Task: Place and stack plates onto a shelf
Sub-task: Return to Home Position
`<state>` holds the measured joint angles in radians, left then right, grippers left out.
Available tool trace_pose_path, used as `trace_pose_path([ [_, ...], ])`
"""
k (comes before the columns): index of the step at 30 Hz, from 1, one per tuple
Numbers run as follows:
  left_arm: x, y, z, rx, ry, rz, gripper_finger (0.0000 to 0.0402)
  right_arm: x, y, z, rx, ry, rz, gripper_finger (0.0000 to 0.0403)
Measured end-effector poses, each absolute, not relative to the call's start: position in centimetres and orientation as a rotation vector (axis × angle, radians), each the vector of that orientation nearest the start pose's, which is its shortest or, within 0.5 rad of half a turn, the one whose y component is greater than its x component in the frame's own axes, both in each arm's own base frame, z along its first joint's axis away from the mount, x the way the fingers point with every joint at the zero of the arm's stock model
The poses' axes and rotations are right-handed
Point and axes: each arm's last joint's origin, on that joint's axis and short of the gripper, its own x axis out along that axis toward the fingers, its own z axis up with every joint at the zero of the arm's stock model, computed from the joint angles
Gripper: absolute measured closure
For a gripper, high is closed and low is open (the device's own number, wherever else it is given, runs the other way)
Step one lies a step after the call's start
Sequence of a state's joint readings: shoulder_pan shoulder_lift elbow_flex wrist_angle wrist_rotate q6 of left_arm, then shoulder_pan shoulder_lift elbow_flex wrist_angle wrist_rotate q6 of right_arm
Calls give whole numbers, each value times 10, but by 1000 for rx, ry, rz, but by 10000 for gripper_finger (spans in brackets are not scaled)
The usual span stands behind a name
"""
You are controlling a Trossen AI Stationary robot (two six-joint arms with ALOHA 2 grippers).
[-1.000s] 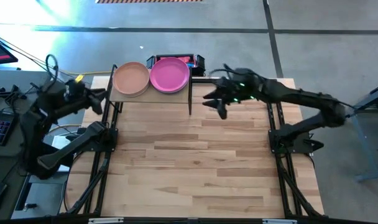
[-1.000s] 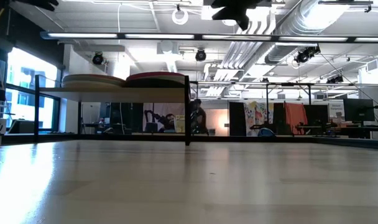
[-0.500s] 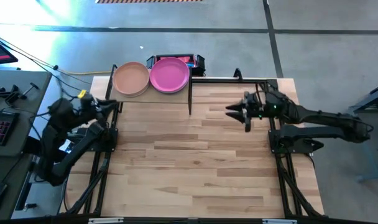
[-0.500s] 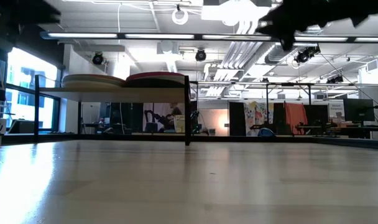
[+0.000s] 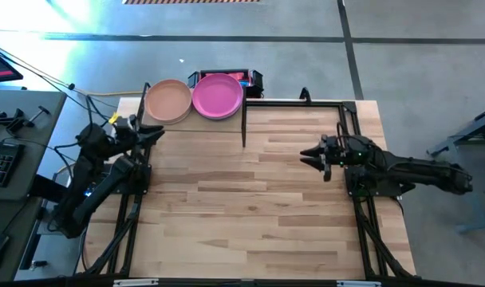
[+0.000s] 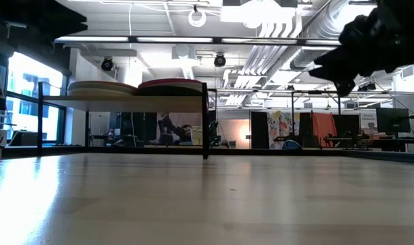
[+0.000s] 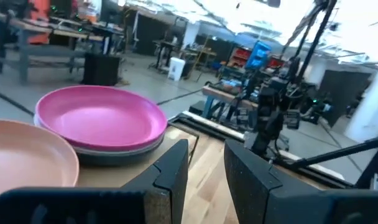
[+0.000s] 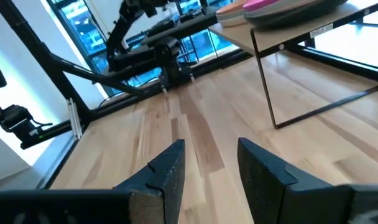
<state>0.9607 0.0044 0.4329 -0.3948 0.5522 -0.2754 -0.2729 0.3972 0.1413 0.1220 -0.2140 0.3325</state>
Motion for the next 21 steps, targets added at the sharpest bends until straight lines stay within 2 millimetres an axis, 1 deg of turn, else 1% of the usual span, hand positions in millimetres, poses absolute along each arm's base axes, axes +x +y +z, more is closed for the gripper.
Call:
trace_pose_path([
  [5,45,37,250,-260,-76,363,310,114,-26,171,358,97,-97,274],
  [9,52,45,231,-298,-66,344,310,112,-27,166,327,83,-127,274],
  [12,56,51,217,-295,-68,340,310,111,-27,161,302,95,-133,274],
  [17,63,60,193,-266,-97,324,310,110,-28,153,301,143,-181,274],
  [21,66,65,177,-244,-115,320,310,110,-29,152,278,150,-240,274],
])
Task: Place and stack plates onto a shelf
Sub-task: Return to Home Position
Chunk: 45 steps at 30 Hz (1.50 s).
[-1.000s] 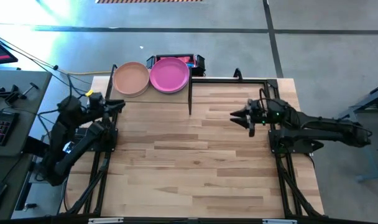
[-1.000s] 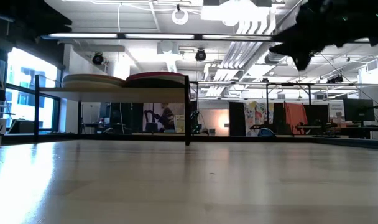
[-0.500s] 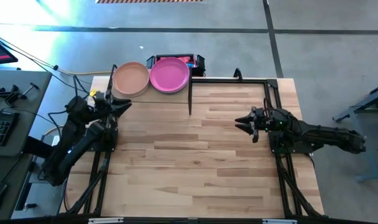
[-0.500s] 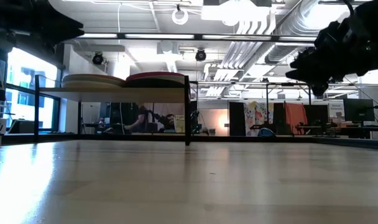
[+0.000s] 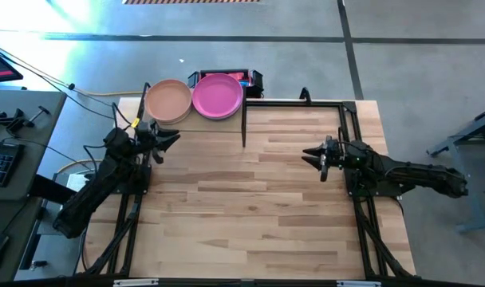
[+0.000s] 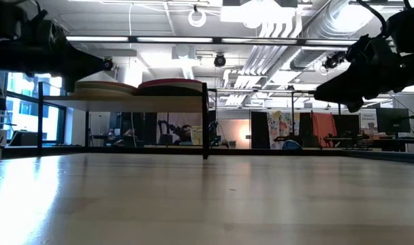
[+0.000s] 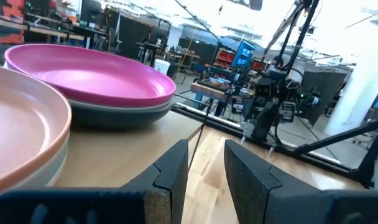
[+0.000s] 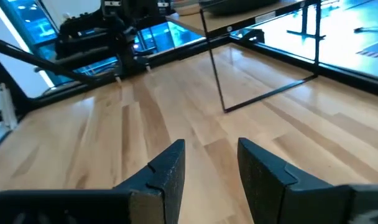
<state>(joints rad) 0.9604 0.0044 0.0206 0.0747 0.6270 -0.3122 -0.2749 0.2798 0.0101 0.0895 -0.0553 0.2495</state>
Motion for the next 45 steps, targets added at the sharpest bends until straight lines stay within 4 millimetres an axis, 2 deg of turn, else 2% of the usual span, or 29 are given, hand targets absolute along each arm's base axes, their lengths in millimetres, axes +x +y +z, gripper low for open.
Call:
trace_pose_path([
  [5,67,66,173,-185,-86,328,310,109,-30,152,244,151,-274,274],
  [14,67,67,173,-178,-83,350,310,109,-31,151,197,158,-307,274],
  [21,67,67,173,-196,-86,349,310,109,-31,151,351,136,-310,274],
  [30,67,66,173,-238,-94,339,310,109,-31,151,360,136,-310,274],
  [39,79,49,174,-234,-84,126,310,104,-29,155,355,84,-301,274],
  [45,86,37,174,-240,-66,-25,310,97,-27,164,342,-17,-284,274],
])
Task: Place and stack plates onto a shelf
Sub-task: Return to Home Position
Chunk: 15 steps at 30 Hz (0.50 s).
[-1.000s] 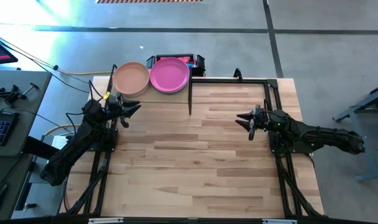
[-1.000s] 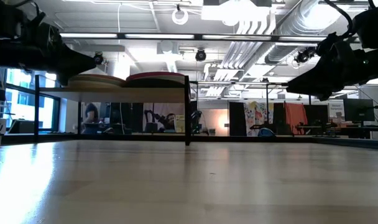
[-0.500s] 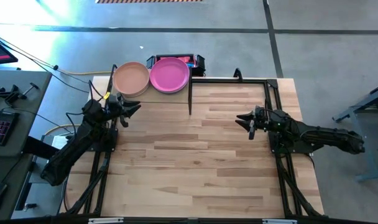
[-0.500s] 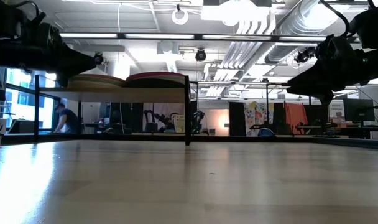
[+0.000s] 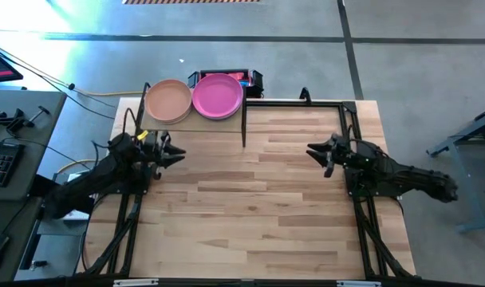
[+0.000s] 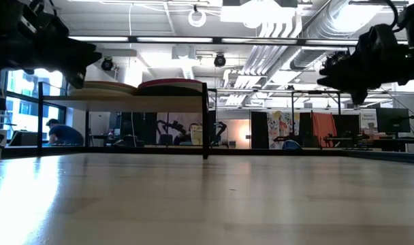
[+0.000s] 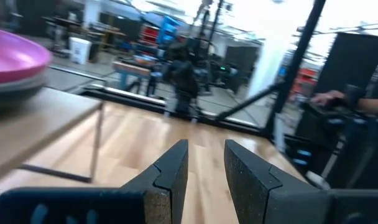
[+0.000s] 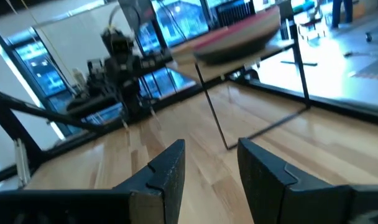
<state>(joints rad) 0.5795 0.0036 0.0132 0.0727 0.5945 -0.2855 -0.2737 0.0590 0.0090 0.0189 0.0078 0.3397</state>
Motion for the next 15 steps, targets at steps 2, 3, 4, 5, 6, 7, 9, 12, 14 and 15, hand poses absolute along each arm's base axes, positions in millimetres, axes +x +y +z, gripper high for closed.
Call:
trace_pose_path([
  [2,87,34,174,-241,-62,-60,310,95,-27,166,338,-47,-279,274],
  [3,87,32,174,-241,-60,-75,310,94,-27,167,336,-61,-277,274],
  [4,88,31,174,-242,-58,-90,310,94,-26,168,334,-74,-274,274],
  [5,88,30,174,-242,-56,-105,310,93,-26,169,333,-80,-273,274],
  [6,89,28,174,-243,-54,-121,310,93,-26,169,333,-82,-273,274],
  [7,89,27,174,-243,-52,-138,310,94,-27,169,333,-78,-274,274],
  [9,90,24,174,-244,-48,-174,310,94,-27,168,335,-69,-275,274],
  [12,91,19,174,-246,-42,-224,309,94,-27,168,334,-70,-275,274],
  [14,92,17,174,-246,-39,-248,310,94,-27,168,335,-69,-275,274],
  [15,92,16,174,-246,-38,-256,310,94,-27,168,335,-69,-275,274],
])
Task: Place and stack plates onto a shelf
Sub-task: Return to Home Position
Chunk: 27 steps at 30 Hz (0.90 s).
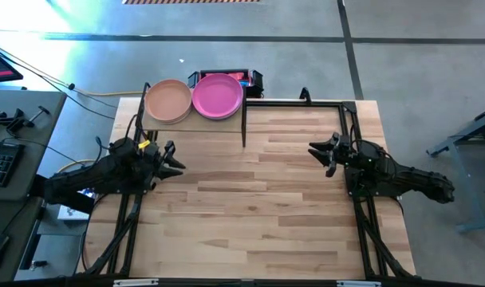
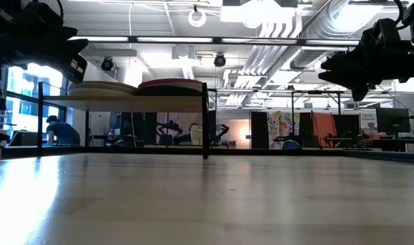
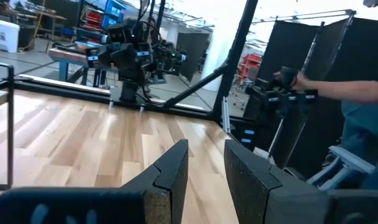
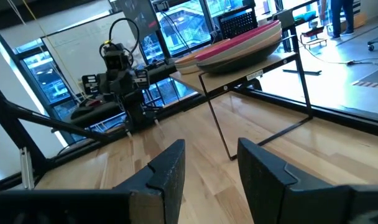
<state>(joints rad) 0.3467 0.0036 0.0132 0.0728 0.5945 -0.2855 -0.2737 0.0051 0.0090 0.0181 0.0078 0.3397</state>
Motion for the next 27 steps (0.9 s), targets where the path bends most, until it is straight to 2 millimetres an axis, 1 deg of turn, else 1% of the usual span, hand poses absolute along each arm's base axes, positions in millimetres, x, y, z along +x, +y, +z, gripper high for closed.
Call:
trace_pose_path([
  [27,92,15,174,-247,-36,-265,309,94,-27,168,335,-69,-275,274],
])
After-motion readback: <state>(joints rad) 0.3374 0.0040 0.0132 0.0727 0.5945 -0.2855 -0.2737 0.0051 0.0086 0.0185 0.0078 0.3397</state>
